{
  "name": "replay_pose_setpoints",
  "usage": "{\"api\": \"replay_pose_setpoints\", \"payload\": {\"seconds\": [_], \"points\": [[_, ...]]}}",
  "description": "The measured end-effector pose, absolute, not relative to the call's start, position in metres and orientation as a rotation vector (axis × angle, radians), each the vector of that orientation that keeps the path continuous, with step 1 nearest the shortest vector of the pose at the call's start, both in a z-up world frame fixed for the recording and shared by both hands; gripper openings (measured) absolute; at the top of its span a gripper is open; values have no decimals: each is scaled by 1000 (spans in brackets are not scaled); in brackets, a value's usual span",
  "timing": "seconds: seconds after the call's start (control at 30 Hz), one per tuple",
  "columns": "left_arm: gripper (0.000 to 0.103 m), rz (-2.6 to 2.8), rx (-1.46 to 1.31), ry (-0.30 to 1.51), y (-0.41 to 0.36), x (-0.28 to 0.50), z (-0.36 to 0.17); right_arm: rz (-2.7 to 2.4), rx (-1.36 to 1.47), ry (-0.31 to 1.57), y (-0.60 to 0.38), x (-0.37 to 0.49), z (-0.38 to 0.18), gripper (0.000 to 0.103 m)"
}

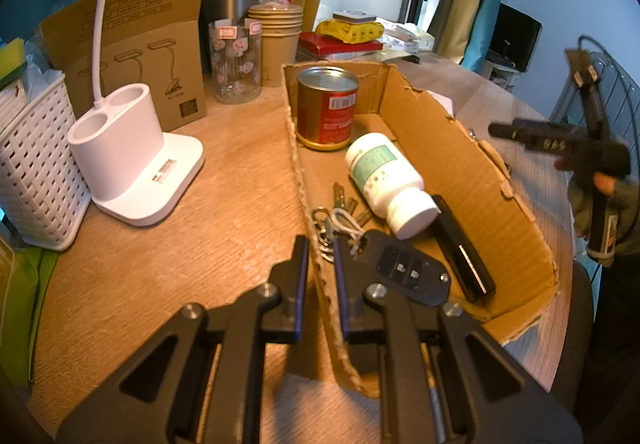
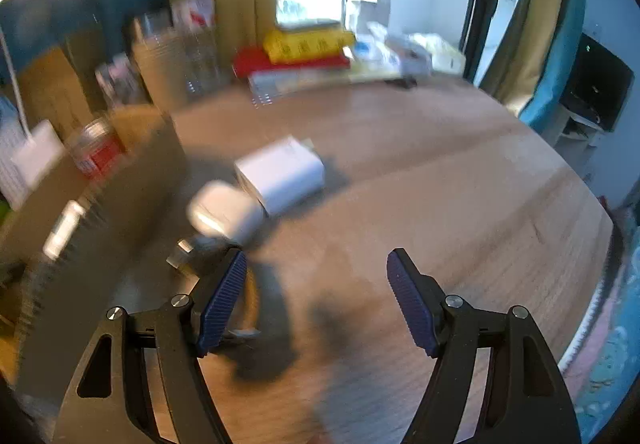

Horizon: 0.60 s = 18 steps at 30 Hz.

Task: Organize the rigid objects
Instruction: 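Move the open right gripper toward the white earbud case and black watch, then close the right gripper on the black watch strap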

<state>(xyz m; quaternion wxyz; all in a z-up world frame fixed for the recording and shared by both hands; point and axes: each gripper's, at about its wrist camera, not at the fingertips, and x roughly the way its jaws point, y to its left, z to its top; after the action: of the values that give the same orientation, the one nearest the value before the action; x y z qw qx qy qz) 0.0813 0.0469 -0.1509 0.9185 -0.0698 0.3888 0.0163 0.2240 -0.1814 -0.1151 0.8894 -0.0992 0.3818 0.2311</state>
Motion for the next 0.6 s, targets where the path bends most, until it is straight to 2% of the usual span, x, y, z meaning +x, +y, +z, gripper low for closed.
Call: {"api": "replay_pose_setpoints", "payload": {"seconds": [0.17, 0.23, 0.3, 0.4, 0.6], "points": [[14, 34, -144, 800, 47, 81, -151, 570, -184, 784, -158, 211, -108, 76], [14, 34, -143, 799, 46, 81, -151, 569, -215, 806, -148, 210, -114, 70], [14, 34, -144, 799, 47, 81, -151, 562, -228, 829, -140, 211, -120, 59], [14, 34, -144, 799, 47, 81, -151, 576, -256, 845, -128, 208, -128, 52], [14, 34, -144, 799, 47, 81, -151, 555, -279, 865, -120, 216, -140, 51]]}}
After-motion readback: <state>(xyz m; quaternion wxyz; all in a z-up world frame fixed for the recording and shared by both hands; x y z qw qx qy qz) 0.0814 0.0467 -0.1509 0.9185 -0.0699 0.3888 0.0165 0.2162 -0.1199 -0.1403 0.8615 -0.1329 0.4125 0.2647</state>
